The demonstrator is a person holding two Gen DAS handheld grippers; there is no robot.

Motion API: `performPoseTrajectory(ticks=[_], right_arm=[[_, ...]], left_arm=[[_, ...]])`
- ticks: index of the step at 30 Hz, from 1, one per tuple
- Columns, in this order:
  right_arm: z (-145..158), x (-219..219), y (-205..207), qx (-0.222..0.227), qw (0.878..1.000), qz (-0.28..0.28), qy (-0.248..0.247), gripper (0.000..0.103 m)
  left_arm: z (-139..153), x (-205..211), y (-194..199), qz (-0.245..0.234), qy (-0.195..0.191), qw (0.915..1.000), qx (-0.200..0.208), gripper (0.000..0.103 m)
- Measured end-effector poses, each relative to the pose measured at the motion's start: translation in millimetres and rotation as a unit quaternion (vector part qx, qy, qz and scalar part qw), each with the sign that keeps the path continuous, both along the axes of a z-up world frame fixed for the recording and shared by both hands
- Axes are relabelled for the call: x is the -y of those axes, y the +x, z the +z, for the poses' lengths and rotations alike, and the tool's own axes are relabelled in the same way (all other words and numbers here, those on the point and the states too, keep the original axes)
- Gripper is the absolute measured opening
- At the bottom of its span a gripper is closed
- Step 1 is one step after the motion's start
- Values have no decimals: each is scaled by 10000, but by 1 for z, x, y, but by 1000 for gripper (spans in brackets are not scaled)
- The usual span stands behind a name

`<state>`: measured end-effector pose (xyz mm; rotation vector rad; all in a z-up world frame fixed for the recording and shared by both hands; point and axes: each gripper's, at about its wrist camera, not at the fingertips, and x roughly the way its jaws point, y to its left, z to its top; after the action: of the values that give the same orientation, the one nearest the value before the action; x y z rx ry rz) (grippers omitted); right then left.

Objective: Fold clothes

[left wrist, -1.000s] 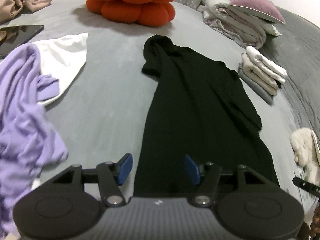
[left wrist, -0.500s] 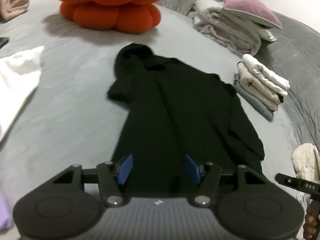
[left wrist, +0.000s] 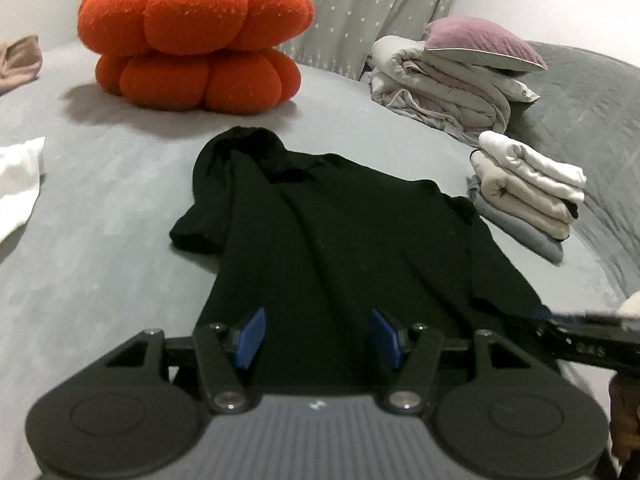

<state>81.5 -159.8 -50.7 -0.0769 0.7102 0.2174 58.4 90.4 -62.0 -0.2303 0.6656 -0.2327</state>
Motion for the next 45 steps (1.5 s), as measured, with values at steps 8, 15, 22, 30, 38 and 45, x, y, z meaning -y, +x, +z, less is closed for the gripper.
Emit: performPoseTrajectory(ticks=[8,15,22,30,38,45], right_arm=[[-12,-13,11,377,9972,333,-548,51],[-14,-9,12,380,9982,349,-319,49],[-11,-5,14,532,9974,60,-487,4],[7,47,30,724,9911,-984,-525,3],[14,112,62,620,9762,-2016,-507,3],[15,135,96,563,9660,-2408,-760,2]], left_arm=[[-1,10,-2,-11,368,9992,164,61],[-1,8,-2,45,247,9996,122,61],[-1,10,-3,48,299,9995,124,61],[0,5,-1,111,131,9998,62,61],[1,3,1,108,115,9999,48,61],[1,4,2,103,151,9998,51,61]])
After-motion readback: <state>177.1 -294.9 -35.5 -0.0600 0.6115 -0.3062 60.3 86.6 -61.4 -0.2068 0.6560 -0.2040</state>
